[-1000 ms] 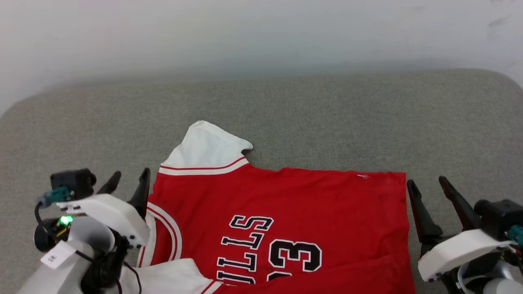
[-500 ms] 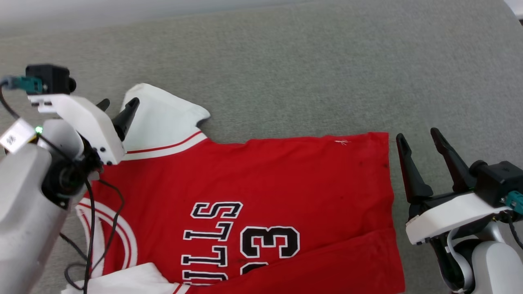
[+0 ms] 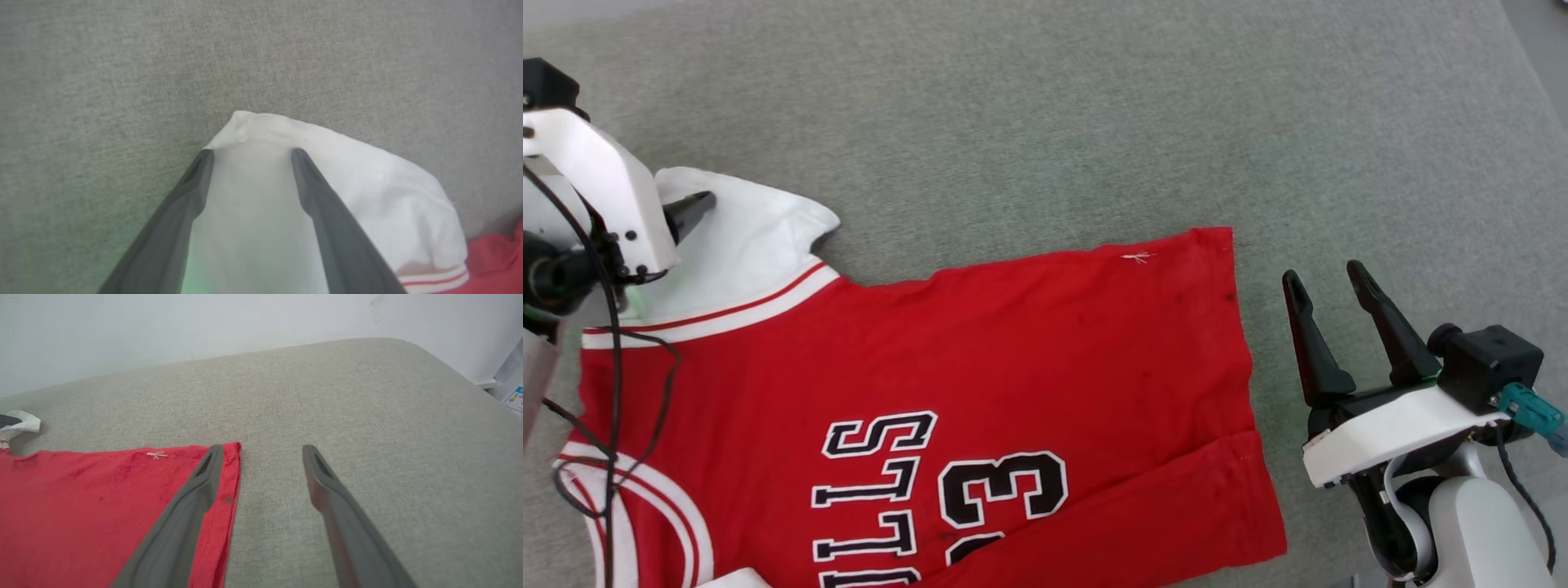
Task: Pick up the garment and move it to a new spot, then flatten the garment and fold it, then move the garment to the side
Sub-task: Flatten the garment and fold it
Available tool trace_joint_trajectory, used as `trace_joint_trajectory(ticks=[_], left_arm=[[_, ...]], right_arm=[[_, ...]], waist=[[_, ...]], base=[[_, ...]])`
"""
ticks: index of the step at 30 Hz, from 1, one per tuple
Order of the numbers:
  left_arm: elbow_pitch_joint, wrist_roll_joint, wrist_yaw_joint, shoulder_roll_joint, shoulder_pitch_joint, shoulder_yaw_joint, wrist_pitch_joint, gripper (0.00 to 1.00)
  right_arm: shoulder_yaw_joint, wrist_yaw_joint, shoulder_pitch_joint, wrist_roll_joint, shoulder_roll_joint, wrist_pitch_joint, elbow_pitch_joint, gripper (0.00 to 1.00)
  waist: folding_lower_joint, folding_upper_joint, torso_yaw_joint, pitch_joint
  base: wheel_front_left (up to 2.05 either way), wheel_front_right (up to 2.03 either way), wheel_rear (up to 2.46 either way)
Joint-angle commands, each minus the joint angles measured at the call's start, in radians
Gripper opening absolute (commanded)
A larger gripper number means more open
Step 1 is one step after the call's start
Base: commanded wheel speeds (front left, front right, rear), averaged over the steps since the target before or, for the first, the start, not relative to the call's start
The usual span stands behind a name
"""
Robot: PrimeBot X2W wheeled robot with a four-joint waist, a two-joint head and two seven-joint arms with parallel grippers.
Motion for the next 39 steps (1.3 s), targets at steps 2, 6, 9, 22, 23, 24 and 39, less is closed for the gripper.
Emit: trace_joint_trajectory(ticks=[2,6,9,22,23,24,39], left_arm=[[0.042,0.015,0.016,0.005,0.032,-0.056,0.093,1.0],[0.051,-0.005,0.021,-0.015,0.058,-0.081,0.166,0.0],[0.042,-0.004,0.014,-0.024,0.056,-0.081,0.148,0.0],[-0.032,0.025,-0.032,-0.049,-0.024,-0.034,-0.034,0.0],[-0.042,0.029,-0.037,-0.054,-0.03,-0.034,-0.043,0.0],[-0.052,0.034,-0.041,-0.06,-0.035,-0.038,-0.051,0.0],[-0.188,0.066,-0.053,-0.083,-0.027,-0.048,-0.14,0.0]], right_arm=[[-0.001,-0.001,-0.014,0.017,0.006,-0.01,0.018,1.0],[0.001,-0.001,-0.022,0.043,0.007,-0.013,0.036,1.0],[0.006,-0.001,-0.03,0.058,0.007,-0.007,0.043,1.0],[0.045,-0.001,-0.149,0.209,-0.151,0.256,0.177,1.0],[0.057,-0.001,-0.165,0.225,-0.17,0.292,0.188,1.0],[0.067,-0.001,-0.18,0.242,-0.19,0.326,0.197,1.0],[0.246,-0.001,-0.359,0.354,-0.288,0.692,0.337,0.95]], waist=[[-0.0001,-0.0001,-0.014,0.013],[-0.0001,-0.0001,-0.017,0.019],[-0.0001,-0.0001,-0.017,0.021],[-0.0001,-0.0001,0.055,-0.031],[-0.0001,-0.0001,0.065,-0.032],[-0.0001,-0.0001,0.078,-0.034],[-0.0001,-0.0001,0.198,-0.001]], base=[[0.0,0.0,0.0],[0.0,0.0,0.0],[0.0,0.0,0.0],[0.0,0.0,0.0],[0.0,0.0,0.0],[0.0,0.0,0.0],[0.0,0.0,0.0]])
